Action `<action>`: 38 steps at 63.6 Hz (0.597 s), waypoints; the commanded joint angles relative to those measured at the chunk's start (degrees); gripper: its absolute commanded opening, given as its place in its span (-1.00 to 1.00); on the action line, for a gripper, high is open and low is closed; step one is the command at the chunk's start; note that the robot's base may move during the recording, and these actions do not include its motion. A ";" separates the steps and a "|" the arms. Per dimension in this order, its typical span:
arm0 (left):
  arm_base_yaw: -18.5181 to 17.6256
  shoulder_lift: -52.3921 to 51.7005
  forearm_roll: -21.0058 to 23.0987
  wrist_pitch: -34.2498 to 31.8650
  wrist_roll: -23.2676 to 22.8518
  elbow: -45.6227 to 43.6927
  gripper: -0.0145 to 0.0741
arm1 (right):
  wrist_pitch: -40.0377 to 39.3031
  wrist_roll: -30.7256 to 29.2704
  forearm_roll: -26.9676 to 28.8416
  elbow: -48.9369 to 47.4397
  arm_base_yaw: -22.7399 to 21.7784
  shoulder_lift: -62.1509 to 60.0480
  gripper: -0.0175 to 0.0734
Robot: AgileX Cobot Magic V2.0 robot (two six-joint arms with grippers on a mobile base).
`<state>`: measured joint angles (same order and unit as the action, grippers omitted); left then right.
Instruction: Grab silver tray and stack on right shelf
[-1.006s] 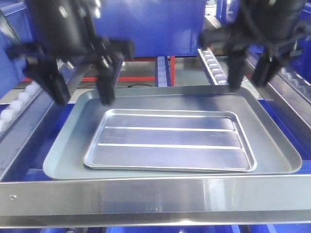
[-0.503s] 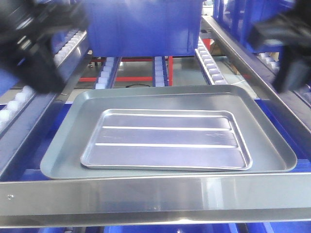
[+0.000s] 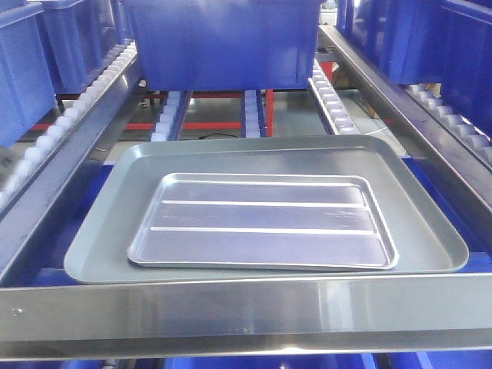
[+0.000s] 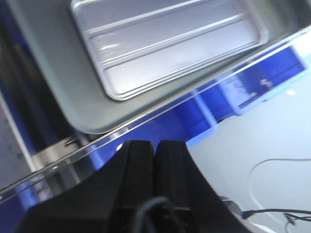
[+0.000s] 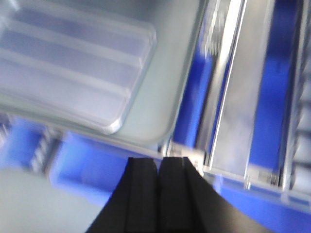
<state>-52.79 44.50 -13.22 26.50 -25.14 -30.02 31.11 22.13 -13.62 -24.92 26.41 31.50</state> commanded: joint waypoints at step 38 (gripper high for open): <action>-3.60 -11.39 -0.77 -4.03 -0.13 -1.31 -0.90 | -3.95 -0.62 -1.58 -1.37 -0.07 -23.29 -0.49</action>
<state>-56.03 33.17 -13.36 26.62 -25.14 -29.64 31.46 22.13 -13.64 -24.92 26.41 7.54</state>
